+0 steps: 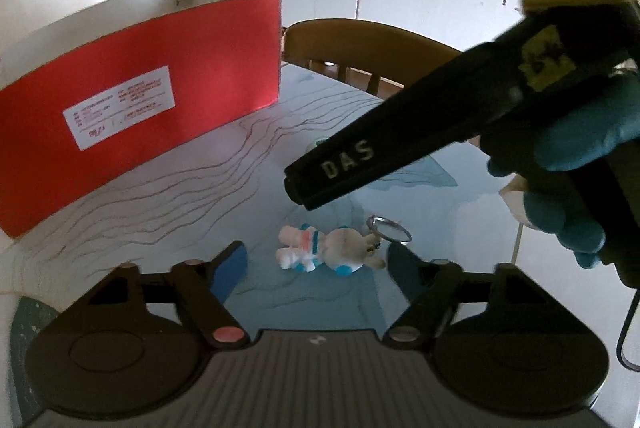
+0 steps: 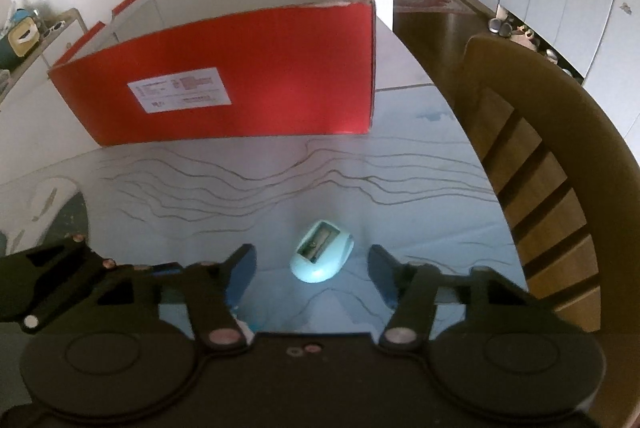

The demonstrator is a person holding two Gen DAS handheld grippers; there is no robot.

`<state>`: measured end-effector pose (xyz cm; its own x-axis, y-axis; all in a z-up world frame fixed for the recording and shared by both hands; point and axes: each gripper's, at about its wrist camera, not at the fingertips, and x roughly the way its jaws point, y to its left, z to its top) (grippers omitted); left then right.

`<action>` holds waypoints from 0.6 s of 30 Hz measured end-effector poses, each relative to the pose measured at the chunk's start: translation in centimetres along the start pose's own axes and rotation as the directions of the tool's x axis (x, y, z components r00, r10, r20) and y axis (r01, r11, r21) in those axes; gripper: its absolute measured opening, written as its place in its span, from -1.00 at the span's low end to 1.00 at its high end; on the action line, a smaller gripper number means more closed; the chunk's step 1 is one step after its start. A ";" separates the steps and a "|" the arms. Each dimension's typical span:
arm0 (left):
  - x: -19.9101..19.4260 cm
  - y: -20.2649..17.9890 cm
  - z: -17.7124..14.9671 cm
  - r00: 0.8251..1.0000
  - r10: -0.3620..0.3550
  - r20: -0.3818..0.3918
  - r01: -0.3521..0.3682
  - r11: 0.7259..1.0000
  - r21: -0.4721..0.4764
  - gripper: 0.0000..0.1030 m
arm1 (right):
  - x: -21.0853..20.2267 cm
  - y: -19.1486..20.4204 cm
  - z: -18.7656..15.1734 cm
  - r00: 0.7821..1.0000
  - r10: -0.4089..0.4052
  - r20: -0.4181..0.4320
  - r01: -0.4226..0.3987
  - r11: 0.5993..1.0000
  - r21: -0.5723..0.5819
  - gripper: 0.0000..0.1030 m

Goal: Organize rigid objects
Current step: 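Grasp the white bunny keychain with the left tool while the right tool grasps the mint-green sharpener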

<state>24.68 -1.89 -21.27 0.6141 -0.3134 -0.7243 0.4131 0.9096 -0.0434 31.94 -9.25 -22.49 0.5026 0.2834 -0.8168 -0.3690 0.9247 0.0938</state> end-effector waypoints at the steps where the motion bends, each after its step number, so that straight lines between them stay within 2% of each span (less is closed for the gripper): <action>1: 0.0 0.0 0.0 1.000 -0.003 0.000 0.003 1.000 0.008 0.39 | 0.0 0.0 0.0 1.000 -0.007 0.005 0.007 1.000 0.000 0.12; 3: 0.1 -0.1 0.2 1.000 -0.007 0.001 0.007 1.000 0.026 0.24 | 0.1 0.1 0.1 1.000 -0.012 0.004 0.012 1.000 -0.007 0.11; 5: 0.2 -0.4 0.4 1.000 -0.011 -0.004 0.011 0.999 0.048 0.13 | 0.2 0.4 0.2 1.000 -0.022 0.004 0.022 1.000 -0.021 -0.03; 10: 0.1 -0.8 0.4 1.000 -0.003 -0.008 0.004 0.998 0.066 0.12 | 0.3 1.0 0.2 0.999 -0.052 0.004 0.052 0.998 -0.043 -0.31; 18: -0.4 -0.5 0.3 1.000 -0.002 -0.023 0.003 0.999 0.039 0.12 | -0.2 1.0 0.2 0.999 -0.039 0.003 0.039 0.998 -0.042 -0.33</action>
<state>24.45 -2.26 -20.73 0.5975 -0.3093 -0.7398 0.4413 0.8972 -0.0187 31.59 -8.31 -22.13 0.5187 0.2480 -0.8182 -0.3816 0.9236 0.0380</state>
